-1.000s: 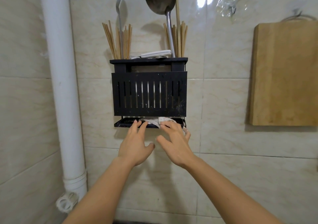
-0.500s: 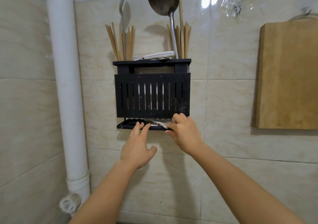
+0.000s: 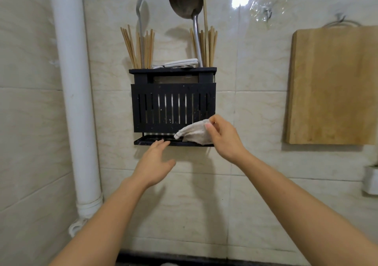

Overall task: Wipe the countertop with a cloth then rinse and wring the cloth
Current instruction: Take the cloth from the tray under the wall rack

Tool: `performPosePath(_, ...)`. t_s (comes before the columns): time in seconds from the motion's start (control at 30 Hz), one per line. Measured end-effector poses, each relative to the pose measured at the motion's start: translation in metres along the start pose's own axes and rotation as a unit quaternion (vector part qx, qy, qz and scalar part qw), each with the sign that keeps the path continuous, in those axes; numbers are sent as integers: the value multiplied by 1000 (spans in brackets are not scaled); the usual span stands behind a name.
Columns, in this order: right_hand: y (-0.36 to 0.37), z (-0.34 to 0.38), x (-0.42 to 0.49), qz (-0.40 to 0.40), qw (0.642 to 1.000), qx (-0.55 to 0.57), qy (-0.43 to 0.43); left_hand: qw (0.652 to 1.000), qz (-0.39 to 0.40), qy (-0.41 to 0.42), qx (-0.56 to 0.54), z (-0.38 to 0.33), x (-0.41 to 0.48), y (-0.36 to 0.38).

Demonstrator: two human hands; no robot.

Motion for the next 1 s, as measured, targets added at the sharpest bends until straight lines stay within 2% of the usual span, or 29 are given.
performPosePath(0.2, -63, 2, -45, -108, 991, 30, 79, 999, 18, 23, -27, -33, -47, -4)
performPosePath(0.3, -90, 6, -86, -52, 988, 44, 140, 995, 53, 35, -77, -61, -73, 11)
performPosePath(0.4, -120, 11, -148, 1, 980, -19, 200, 987, 103, 70, -97, -95, -108, 40)
performPosePath(0.53, -180, 16, -250, -23, 957, -53, 285, 969, 182, 131, -107, -152, -176, 90)
performPosePath(0.63, -230, 25, -340, -63, 936, -69, 338, 944, 241, 183, -131, -206, -239, 128)
performPosePath(0.73, -285, 47, -434, -137, 908, -108, 382, 913, 296, 248, -135, -272, -309, 160)
performPosePath(1.0, -429, 160, -683, -268, 794, -213, 502, 802, 396, 419, -156, -472, -525, 185)
Point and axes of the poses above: each hand's wrist, its own x-axis towards the middle knuckle, its own y-axis out of the palm, z = x × y, the point moved 8 cm from there along x, towards the middle knuckle, and after that the axes turned 8 degrees about x, right-handed, at the moved point
